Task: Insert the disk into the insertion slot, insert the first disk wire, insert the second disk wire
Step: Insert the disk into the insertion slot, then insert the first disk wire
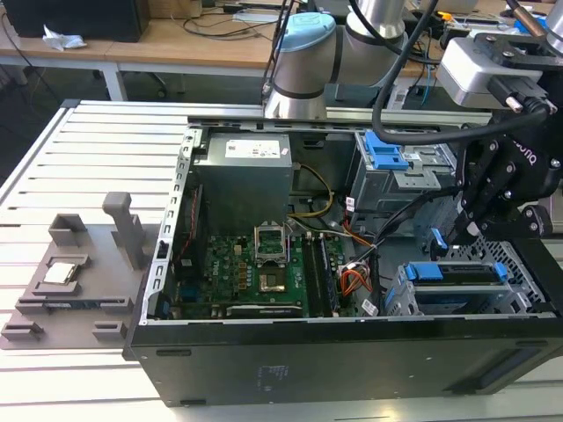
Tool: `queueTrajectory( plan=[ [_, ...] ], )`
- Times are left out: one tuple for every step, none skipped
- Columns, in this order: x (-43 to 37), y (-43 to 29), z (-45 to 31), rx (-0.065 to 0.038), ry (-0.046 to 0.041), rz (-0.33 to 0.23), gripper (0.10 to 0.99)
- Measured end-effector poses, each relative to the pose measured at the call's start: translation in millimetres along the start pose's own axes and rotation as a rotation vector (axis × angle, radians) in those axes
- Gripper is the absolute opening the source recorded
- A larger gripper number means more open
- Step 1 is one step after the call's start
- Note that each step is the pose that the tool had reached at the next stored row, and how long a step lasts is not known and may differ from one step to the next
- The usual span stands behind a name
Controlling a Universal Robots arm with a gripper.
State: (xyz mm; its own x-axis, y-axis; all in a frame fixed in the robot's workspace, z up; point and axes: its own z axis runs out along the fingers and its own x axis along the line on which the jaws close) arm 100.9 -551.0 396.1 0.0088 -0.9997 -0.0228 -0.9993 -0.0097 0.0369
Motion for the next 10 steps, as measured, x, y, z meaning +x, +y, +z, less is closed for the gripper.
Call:
queueTrajectory(
  plan=[
    [0.0,0.0,0.0,0.000,0.0000,0.000,0.106],
    [0.0,0.0,0.1,0.000,0.0000,0.000,0.106],
    [0.0,0.0,0.1,0.000,0.0000,0.000,0.106],
    [0.0,0.0,0.1,0.000,0.0000,0.000,0.106],
    [0.0,0.0,0.1,0.000,0.0000,0.000,0.106],
    [0.0,0.0,0.2,0.000,0.0000,0.000,0.106],
    [0.0,0.0,0.2,0.000,0.0000,0.000,0.106],
    [0.0,0.0,0.2,0.000,0.0000,0.000,0.106],
    [0.0,0.0,0.3,0.000,0.0000,0.000,0.106],
    [0.0,-0.7,0.4,0.000,-0.0003,0.000,0.106]
  ],
)
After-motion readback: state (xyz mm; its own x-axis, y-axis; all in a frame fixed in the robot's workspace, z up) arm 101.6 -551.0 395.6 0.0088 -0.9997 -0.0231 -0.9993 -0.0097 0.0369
